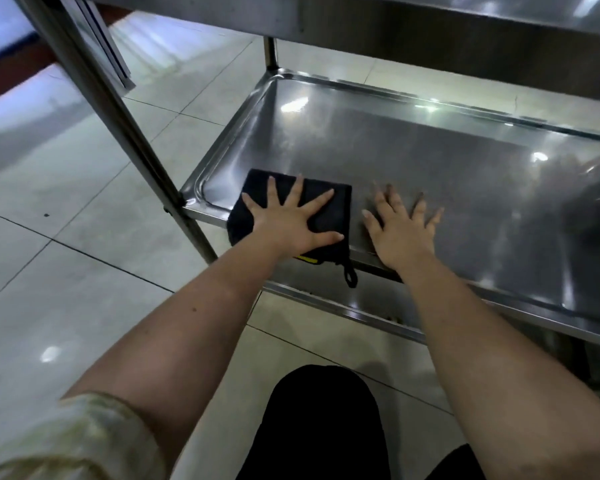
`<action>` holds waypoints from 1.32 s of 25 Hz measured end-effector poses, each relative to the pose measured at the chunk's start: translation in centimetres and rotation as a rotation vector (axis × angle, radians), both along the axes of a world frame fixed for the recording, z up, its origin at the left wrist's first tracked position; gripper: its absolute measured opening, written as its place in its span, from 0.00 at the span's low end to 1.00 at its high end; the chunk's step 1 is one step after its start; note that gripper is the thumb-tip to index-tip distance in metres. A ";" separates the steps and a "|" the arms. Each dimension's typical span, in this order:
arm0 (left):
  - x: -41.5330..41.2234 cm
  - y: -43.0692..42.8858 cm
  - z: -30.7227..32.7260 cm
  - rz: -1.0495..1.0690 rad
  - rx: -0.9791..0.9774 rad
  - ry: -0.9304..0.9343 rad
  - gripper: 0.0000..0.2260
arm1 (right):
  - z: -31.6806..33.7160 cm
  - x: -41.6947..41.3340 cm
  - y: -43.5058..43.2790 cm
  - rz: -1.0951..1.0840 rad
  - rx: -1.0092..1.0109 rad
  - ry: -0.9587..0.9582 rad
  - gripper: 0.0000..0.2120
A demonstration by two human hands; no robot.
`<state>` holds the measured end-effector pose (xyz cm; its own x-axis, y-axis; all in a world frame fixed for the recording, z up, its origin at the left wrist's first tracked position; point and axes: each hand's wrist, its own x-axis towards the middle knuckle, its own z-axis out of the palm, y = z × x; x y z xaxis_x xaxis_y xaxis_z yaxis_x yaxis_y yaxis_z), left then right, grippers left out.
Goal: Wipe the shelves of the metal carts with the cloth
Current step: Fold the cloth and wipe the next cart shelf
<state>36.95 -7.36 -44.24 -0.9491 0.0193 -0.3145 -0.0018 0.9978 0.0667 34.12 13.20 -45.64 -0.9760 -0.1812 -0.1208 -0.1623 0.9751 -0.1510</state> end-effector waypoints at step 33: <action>-3.1 8.7 -0.5 -0.119 -0.004 0.048 0.44 | -0.5 -1.5 3.7 -0.411 -1.152 0.288 0.18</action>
